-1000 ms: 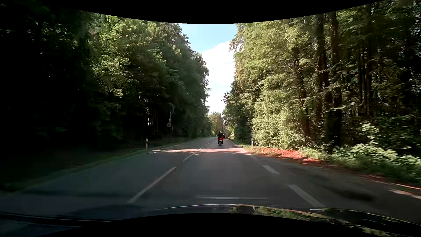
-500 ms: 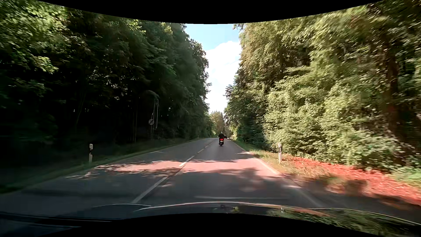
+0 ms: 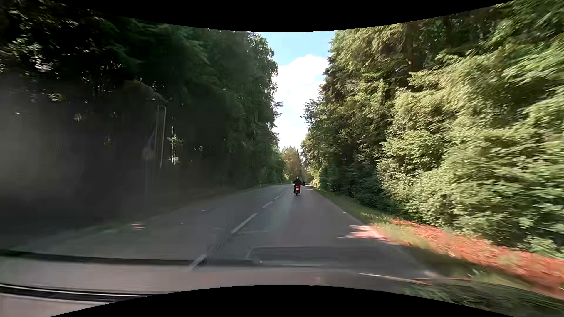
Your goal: Follow the waypoints while adhering to traffic rules and regulations
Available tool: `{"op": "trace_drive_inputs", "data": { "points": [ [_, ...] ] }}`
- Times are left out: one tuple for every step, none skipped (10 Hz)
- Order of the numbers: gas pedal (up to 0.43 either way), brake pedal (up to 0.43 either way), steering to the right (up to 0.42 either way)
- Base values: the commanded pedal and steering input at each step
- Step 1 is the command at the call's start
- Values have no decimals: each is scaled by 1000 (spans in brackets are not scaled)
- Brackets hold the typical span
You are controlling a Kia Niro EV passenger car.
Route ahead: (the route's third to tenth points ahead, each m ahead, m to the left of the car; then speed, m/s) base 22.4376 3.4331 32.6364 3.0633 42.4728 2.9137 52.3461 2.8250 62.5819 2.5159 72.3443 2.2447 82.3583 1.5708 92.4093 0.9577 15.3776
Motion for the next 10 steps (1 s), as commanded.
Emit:
{"op": "trace_drive_inputs", "data": {
  "points": [
    [209, 12, 3],
    [209, 12, 3],
    [209, 12, 3],
    [209, 12, 3],
    [209, 12, 3],
    [209, 12, 3],
    [209, 12, 3],
    [209, 12, 5],
    [209, 12, 5],
    [209, 6, 5]
  ]
}}
